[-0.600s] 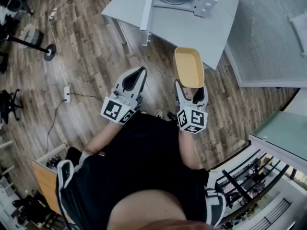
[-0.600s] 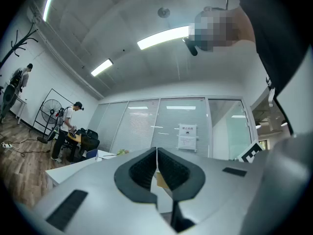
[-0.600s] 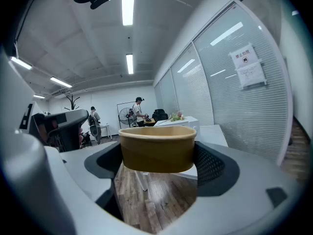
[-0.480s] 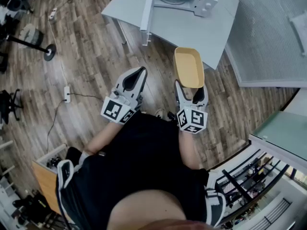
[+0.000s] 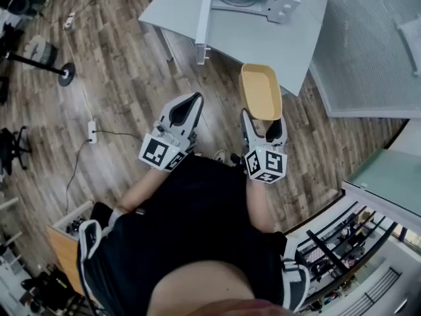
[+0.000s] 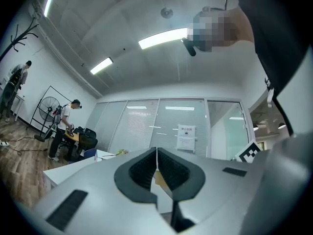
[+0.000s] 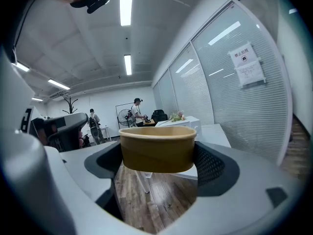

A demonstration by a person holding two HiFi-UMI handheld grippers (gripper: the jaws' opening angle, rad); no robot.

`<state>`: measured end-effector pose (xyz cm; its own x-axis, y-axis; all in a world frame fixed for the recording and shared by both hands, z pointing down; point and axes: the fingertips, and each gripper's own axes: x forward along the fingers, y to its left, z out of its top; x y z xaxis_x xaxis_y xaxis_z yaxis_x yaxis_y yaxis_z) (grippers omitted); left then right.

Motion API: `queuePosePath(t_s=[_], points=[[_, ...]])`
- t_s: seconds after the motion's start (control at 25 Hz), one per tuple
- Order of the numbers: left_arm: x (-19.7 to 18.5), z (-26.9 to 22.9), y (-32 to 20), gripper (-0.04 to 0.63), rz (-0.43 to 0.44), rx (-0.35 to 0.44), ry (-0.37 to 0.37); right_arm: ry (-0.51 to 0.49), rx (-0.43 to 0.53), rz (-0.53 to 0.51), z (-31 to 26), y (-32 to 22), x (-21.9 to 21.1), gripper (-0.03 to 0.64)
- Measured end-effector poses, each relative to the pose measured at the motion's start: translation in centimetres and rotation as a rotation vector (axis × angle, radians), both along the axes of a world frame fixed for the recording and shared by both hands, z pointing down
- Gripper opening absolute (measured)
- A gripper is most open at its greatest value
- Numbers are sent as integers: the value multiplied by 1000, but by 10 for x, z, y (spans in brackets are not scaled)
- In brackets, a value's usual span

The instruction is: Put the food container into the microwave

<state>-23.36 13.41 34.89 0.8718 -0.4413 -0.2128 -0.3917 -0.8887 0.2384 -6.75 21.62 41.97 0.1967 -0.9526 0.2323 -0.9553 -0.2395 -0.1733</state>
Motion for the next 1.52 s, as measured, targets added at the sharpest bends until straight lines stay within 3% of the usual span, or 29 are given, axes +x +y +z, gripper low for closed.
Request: queuePosePath(t_s=[0.28, 0.48, 0.64, 0.84, 1.0, 1.24, 1.52], points=[[-16, 6, -24, 26, 50, -19, 9, -9, 9, 23, 1, -25, -18, 476], [5, 19, -46, 26, 79, -28, 7, -14, -4, 35, 15, -51, 3, 476], [51, 24, -71, 26, 53, -22, 3, -7, -17, -3, 29, -86, 57, 476], [148, 20, -123, 26, -51, -11, -2, 17, -30, -115, 38, -158, 154, 476], [195, 11, -145, 26, -128, -11, 19, 31, -50, -193, 47, -198, 203, 476], [239, 12, -170, 26, -182, -8, 8, 27, -95, -275, 80, -260, 236, 476], [265, 23, -216, 26, -218, -13, 17, 34, -118, -294, 124, -348, 252, 477]])
